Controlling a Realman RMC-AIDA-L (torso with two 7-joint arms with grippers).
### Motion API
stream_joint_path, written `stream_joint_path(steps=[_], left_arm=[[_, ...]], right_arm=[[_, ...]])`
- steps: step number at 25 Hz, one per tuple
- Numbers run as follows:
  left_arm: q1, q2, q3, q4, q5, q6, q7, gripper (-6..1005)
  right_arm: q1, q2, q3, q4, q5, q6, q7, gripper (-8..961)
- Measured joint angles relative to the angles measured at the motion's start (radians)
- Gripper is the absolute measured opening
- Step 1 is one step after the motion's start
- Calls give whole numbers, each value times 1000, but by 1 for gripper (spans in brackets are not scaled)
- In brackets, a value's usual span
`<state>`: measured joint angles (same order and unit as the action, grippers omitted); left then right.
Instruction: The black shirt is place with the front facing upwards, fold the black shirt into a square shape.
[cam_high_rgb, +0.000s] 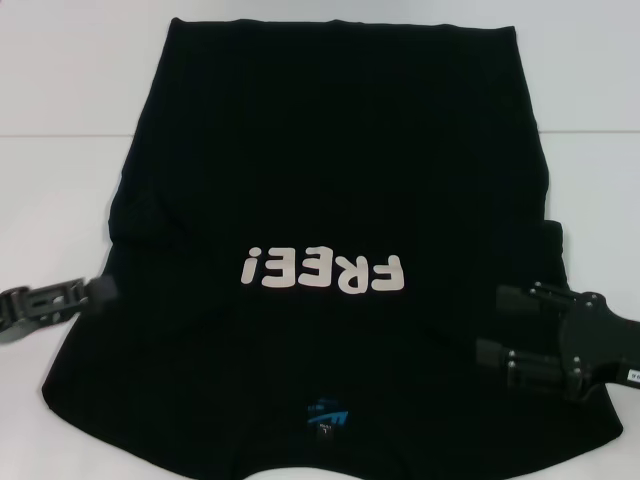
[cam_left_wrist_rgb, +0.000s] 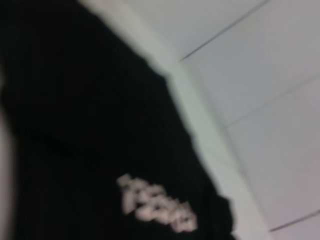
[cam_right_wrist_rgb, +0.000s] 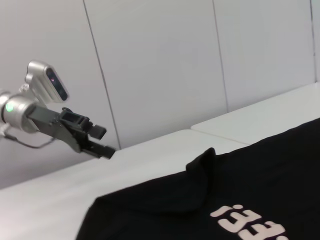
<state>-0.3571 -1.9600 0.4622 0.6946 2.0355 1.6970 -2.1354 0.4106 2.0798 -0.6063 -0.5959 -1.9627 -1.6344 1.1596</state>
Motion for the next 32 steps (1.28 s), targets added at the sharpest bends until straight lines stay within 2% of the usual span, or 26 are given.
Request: stream_joint_path(steps=[6,14,32], left_arm=[[-37,61,-1,36,231,-29,-330,642],[-79,73,-1,56,413,-56,-412,642],[-98,63,14,36,451,-120,-375,641]], right_arm=[[-11,7,10,30,-2,36,-101,835],[-10,9,3,46,-6,58,-120,834],[-13,8,2,50,-7,59,-117,835]])
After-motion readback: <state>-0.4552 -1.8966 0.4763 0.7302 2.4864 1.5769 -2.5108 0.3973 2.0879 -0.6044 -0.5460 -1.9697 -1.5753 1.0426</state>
